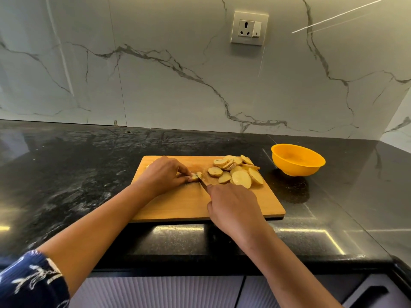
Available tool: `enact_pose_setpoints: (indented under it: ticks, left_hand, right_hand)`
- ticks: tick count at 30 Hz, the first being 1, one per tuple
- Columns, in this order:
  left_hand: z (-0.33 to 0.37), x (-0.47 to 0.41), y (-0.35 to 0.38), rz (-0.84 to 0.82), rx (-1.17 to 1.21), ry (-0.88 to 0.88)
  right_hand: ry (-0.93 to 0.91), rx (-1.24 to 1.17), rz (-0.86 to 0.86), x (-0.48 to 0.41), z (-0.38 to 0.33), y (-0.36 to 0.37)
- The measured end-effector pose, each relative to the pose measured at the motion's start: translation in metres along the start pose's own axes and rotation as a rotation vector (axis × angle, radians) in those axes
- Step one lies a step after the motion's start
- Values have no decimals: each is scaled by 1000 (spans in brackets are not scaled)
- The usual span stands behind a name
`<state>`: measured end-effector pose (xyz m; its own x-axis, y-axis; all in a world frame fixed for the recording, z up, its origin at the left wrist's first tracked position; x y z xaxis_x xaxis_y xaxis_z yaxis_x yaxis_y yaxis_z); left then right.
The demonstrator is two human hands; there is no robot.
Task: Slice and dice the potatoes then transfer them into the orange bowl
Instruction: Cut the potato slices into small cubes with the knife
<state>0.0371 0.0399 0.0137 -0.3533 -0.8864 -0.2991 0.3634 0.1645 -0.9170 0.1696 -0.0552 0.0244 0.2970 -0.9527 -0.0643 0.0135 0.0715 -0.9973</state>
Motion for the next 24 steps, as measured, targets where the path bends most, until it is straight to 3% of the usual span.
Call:
enact_pose_setpoints:
  ticks: [7,13,24]
  left_hand:
    - [1,3,-1,-8,7,2]
    - [-3,6,-3,29,8,20]
    - [-4,4,-2,56,-55,52]
  right_hand:
    - [7,-26,-18,12,4,-4]
    - [60,-129,199,2,6,-9]
    - [34,-72,69,-26,-4,4]
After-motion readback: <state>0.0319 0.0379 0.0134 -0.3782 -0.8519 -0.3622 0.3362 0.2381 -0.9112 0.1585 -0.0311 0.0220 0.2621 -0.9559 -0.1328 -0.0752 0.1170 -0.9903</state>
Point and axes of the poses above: each hand's wrist, its own x-axis away from the middle knuckle, its own y-axis out of the palm, z = x × y, the point moved 6 cm from there along -x, towards the middle knuckle, and after that the axes turned 1 degree about x, right-handed, at the moved point
